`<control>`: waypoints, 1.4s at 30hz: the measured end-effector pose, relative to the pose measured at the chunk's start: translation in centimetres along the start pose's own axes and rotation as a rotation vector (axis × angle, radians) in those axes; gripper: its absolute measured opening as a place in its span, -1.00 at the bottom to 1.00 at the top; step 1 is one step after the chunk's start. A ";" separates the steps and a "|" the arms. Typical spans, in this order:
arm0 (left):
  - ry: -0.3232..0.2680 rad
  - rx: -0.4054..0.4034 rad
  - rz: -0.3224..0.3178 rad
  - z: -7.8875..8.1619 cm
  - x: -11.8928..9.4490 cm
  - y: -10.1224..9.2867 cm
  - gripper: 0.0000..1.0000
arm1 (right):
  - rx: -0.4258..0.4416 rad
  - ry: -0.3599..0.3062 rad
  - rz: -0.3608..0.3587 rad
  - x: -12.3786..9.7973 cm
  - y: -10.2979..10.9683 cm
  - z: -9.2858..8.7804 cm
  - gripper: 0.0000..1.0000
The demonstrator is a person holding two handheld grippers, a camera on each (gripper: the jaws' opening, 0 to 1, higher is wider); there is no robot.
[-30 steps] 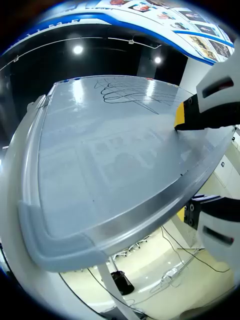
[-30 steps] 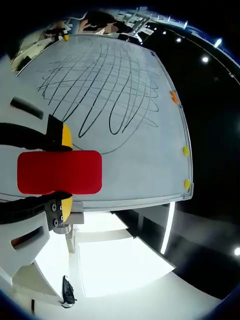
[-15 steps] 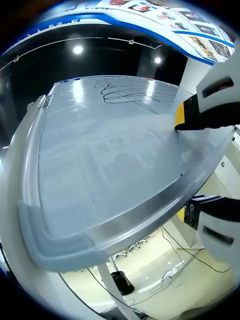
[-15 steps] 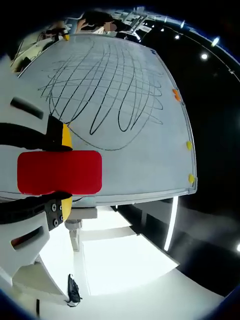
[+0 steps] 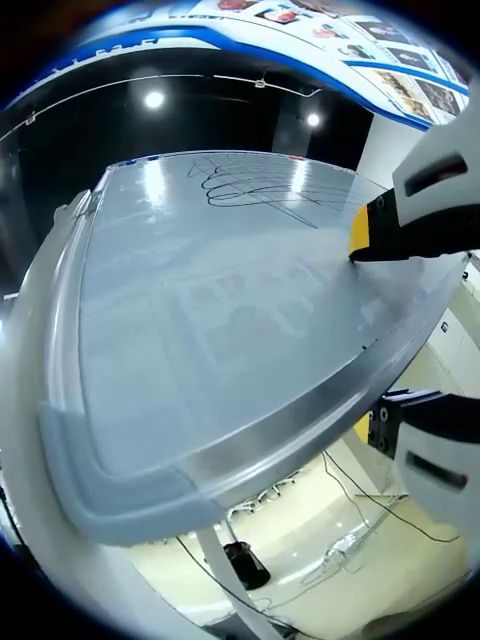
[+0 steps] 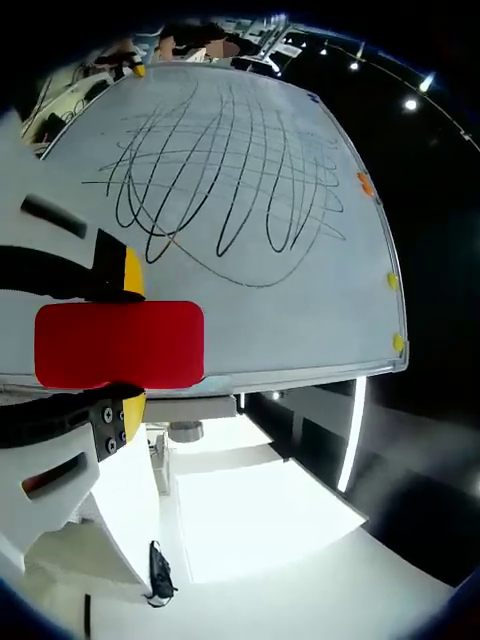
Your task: Wipe the writing off the whiteboard with the eraser
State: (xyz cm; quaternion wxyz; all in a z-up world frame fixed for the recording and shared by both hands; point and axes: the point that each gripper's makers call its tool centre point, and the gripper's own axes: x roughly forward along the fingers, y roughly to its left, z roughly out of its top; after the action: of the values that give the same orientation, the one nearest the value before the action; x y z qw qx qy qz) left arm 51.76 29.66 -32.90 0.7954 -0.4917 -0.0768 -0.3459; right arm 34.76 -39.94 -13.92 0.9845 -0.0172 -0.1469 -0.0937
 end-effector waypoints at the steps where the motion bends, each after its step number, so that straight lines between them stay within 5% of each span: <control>1: 0.000 0.000 0.000 0.0 0.0 0.0 0.06 | 0.002 0.001 0.000 -0.1 0.0 -0.1 -0.28; 42: -0.021 -0.007 -0.011 -0.3 -0.2 -0.6 0.03 | -0.049 0.023 0.029 -1.2 1.7 -5.1 -0.28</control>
State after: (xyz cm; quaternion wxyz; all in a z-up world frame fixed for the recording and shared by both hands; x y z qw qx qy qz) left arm 51.17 29.37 -32.69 0.7909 -0.4977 -0.0867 -0.3454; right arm 35.39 -38.38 -19.17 0.9867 -0.0422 -0.1329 -0.0831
